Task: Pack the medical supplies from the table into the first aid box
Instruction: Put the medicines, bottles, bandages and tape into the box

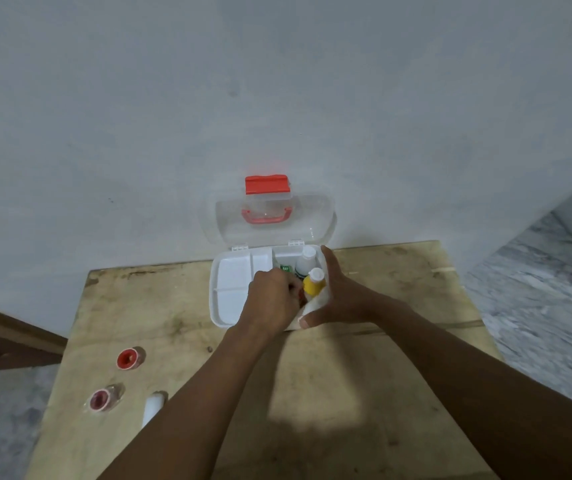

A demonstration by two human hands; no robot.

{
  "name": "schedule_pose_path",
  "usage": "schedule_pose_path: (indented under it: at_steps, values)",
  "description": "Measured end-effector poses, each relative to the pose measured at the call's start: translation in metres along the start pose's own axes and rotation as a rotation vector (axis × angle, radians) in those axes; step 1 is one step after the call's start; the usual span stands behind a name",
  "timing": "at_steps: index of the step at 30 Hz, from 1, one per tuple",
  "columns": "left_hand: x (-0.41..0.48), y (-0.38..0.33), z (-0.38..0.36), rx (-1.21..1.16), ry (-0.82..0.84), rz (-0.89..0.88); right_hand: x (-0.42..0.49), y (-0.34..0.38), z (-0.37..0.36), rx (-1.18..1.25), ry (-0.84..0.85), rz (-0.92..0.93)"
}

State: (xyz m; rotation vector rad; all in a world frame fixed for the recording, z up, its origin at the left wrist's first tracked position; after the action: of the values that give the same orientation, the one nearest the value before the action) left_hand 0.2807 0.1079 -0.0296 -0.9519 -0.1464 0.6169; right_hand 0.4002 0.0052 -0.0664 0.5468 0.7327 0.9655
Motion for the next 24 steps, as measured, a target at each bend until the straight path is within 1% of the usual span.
schedule_pose_path:
  at_steps: [3,7,10,14,16,17,21,24]
  values:
    - [-0.01,-0.003,0.015,-0.063,-0.152,-0.049,0.001,0.002,-0.001,-0.005,0.002,0.004]
    - [-0.036,0.002,0.027,-0.159,-0.317,-0.056,0.004,0.002,-0.004,-0.013,-0.008,0.019]
    - [-0.065,0.016,0.029,-0.218,-0.497,-0.089,0.005,-0.001,-0.004,-0.035,-0.022,0.008]
    - [-0.112,0.037,0.017,-0.179,-0.67,-0.057,0.008,-0.006,-0.006,-0.049,-0.049,0.072]
    - [-0.134,0.052,0.01,-0.113,-0.714,0.023,0.008,-0.007,-0.006,-0.057,-0.042,0.057]
    - [-0.144,0.062,0.008,-0.073,-0.717,0.094,0.006,-0.007,-0.006,-0.065,-0.031,0.045]
    - [-0.175,0.102,0.016,0.132,-0.617,0.436,0.005,-0.006,-0.007,-0.071,-0.015,0.04]
    - [-0.189,0.126,0.027,0.223,-0.555,0.59,0.005,-0.009,-0.007,-0.066,-0.022,0.046]
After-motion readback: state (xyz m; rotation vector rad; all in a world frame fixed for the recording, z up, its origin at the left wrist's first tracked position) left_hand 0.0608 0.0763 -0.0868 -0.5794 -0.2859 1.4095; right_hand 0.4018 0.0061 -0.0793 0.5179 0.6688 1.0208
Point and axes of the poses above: each hand's wrist, its own x-axis towards the middle knuckle, its own z-axis out of the back of the hand, y = z × x, the point moved 3 cm from there along x, towards the middle knuckle, and after that the axes turned 13 degrees about -x, right-handed, at the moved point
